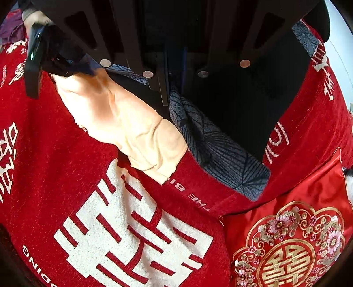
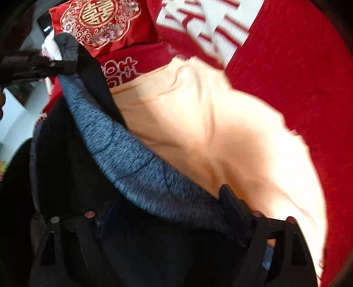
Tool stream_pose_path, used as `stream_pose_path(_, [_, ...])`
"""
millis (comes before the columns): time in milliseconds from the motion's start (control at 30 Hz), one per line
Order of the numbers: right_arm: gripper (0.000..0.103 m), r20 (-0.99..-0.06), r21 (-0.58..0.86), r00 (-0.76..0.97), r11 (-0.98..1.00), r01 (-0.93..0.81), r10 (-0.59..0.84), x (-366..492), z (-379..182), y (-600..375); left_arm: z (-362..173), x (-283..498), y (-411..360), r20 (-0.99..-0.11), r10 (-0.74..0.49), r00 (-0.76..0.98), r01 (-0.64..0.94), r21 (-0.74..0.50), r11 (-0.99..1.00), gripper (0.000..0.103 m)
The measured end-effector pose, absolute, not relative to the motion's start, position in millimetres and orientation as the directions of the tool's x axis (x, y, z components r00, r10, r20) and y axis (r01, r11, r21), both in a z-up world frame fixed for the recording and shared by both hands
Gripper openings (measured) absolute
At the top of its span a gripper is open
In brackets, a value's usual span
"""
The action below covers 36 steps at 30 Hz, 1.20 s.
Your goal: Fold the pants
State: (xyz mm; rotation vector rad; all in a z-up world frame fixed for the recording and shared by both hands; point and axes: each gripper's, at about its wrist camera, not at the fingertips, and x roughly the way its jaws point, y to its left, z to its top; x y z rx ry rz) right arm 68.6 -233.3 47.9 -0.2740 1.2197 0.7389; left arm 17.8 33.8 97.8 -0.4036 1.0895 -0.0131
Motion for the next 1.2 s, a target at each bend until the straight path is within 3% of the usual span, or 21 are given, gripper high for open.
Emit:
stream_pose_path(100, [0.017, -0.910, 0.146, 0.194, 0.723, -0.676, 0.365, 52.1, 69.4, -225.9, 103.3, 7.3, 42.6, -0.850, -0.213, 0.482, -0.188, -0.338, 0.922, 0.010])
stream_pose_path(367, [0.017, -0.809, -0.129, 0.506, 0.750, -0.648, 0.298, -105.7, 128.7, -181.7, 112.0, -76.2, 94.6, -0.812, -0.273, 0.516, -0.158, -0.403, 0.902, 0.011])
stream_pose_path(500, [0.016, -0.820, -0.155, 0.490, 0.709, -0.687, 0.295, -167.8, 105.0, -143.1, 79.1, -104.0, 122.6, -0.859, -0.255, 0.444, -0.217, -0.379, 0.899, 0.011])
stream_pose_path(667, [0.016, -0.878, -0.169, 0.431, 0.711, -0.682, 0.205, -193.6, 36.9, -114.7, 16.1, -124.5, 138.6, -0.926, -0.221, 0.307, -0.344, -0.325, 0.881, 0.011])
stream_pose_path(1067, [0.017, -0.867, -0.149, 0.460, 0.780, -0.608, 0.193, -203.2, 17.0, -107.5, 32.3, -142.1, 152.5, -0.937, -0.170, 0.304, -0.394, -0.286, 0.874, 0.011])
stream_pose_path(1200, [0.017, -0.861, -0.157, 0.469, 0.776, -0.611, 0.196, -206.7, 18.2, -106.6, 59.4, -155.9, 150.0, -0.933, -0.095, 0.347, -0.375, -0.231, 0.898, 0.011])
